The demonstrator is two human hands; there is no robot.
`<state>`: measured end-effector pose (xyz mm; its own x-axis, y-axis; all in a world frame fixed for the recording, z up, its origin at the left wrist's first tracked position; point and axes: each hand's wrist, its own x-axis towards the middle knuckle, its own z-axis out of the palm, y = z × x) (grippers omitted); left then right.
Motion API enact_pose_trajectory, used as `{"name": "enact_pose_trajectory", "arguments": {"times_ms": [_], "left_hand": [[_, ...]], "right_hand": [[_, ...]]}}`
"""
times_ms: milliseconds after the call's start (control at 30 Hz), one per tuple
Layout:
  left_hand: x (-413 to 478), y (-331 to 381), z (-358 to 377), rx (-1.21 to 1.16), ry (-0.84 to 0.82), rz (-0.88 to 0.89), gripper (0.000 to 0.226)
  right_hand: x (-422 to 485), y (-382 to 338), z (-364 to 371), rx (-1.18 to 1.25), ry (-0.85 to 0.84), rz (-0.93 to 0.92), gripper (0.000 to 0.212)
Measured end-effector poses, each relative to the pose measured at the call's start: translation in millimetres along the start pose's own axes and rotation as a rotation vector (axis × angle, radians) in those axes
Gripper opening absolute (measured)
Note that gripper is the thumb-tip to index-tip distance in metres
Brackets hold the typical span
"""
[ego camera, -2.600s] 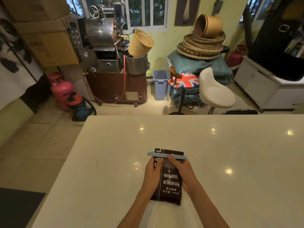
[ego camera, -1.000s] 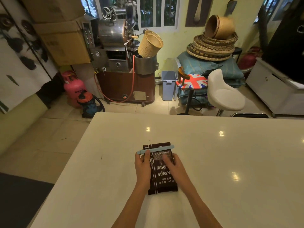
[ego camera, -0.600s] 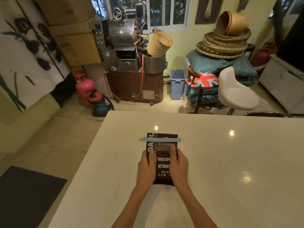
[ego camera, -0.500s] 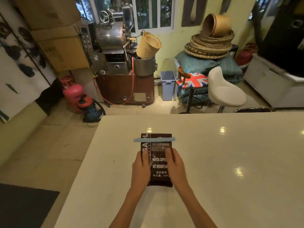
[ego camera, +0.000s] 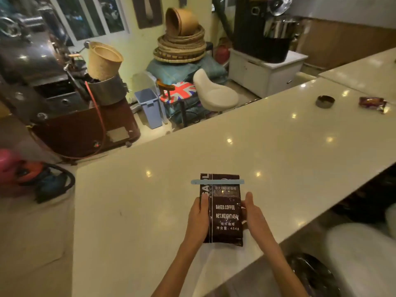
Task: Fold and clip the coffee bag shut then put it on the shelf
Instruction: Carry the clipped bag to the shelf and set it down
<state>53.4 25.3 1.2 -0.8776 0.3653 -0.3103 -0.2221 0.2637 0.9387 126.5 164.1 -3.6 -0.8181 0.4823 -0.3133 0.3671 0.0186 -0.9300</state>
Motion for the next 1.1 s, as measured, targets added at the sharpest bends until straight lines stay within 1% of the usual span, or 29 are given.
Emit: {"name": "enact_pose_trajectory", "arguments": {"times_ms": [67, 100, 133, 167, 200, 267, 333, 367, 400, 433, 500, 533, 600, 667, 733, 767, 800, 833, 900, 933, 967, 1000, 1033, 1067, 1100], "left_hand": [[-15, 8, 41, 0.032, -0.114, 0.05, 0.037], [-26, 12, 67, 0.064, -0.166, 0.07, 0.038], [-28, 10, 76, 0.072, -0.209, 0.093, 0.039], [-60, 16, 131, 0.128, -0.348, 0.101, 0.039], [-73, 13, 161, 0.145, -0.415, 0.112, 0.039], [-106, 4, 218, 0.153, -0.553, 0.116, 0.031], [-153, 9, 295, 0.197, -0.781, 0.184, 0.024], [-193, 0, 347, 0.236, -0.936, 0.211, 0.024], [-199, 0, 362, 0.242, -0.956, 0.238, 0.025], [-225, -4, 389, 0.286, -1.064, 0.244, 0.027], [-298, -16, 453, 0.345, -1.358, 0.281, 0.033], [-322, -23, 476, 0.394, -1.43, 0.314, 0.036], [-381, -39, 521, 0.483, -1.605, 0.36, 0.039], [-427, -59, 556, 0.53, -1.754, 0.367, 0.042], [-481, -75, 582, 0.627, -1.907, 0.422, 0.05], [-509, -92, 595, 0.661, -1.99, 0.437, 0.046], [-529, -104, 600, 0.698, -2.058, 0.456, 0.038], [-546, -118, 604, 0.719, -2.138, 0.465, 0.035], [-584, -142, 602, 0.74, -2.327, 0.545, 0.039], [-601, -153, 597, 0.733, -2.394, 0.579, 0.036], [-615, -165, 592, 0.733, -2.445, 0.578, 0.032], [-631, -173, 582, 0.831, -2.501, 0.525, 0.03], [-646, -184, 572, 0.861, -2.569, 0.506, 0.032], [-659, -191, 564, 0.915, -2.605, 0.489, 0.042], [-676, -207, 558, 0.966, -2.674, 0.417, 0.057]], "right_hand": [[-24, 12, -57, 0.013, 0.091, -0.006, 0.061], [-42, 23, -91, 0.037, 0.169, -0.02, 0.06], [-49, 24, -109, 0.066, 0.23, -0.046, 0.055], [-93, 45, -165, 0.116, 0.407, -0.051, 0.048], [-116, 53, -197, 0.144, 0.492, -0.088, 0.04], [-163, 65, -253, 0.11, 0.575, -0.09, 0.028], [-219, 83, -321, 0.048, 0.699, -0.1, 0.024], [-275, 104, -357, 0.021, 0.809, -0.067, 0.027], [-281, 100, -371, -0.022, 0.796, -0.06, 0.03], [-315, 109, -389, -0.066, 0.827, -0.001, 0.033], [-402, 131, -427, -0.138, 0.939, 0.137, 0.03], [-433, 141, -439, -0.185, 0.984, 0.183, 0.027], [-507, 162, -453, -0.254, 1.111, 0.342, 0.028], [-561, 174, -455, -0.332, 1.181, 0.521, 0.034], [-610, 192, -448, -0.372, 1.28, 0.654, 0.032], [-634, 203, -440, -0.346, 1.337, 0.742, 0.028], [-652, 211, -432, -0.312, 1.373, 0.822, 0.025], [-669, 220, -420, -0.233, 1.403, 0.918, 0.024], [-699, 234, -388, -0.066, 1.453, 1.058, 0.026], [-711, 239, -371, -0.01, 1.487, 1.111, 0.028], [-722, 240, -355, 0.025, 1.53, 1.165, 0.031], [-734, 242, -338, 0.054, 1.574, 1.21, 0.032], [-744, 242, -323, 0.086, 1.616, 1.245, 0.032], [-754, 243, -309, 0.11, 1.654, 1.276, 0.032], [-766, 246, -297, 0.133, 1.689, 1.309, 0.032]]}}
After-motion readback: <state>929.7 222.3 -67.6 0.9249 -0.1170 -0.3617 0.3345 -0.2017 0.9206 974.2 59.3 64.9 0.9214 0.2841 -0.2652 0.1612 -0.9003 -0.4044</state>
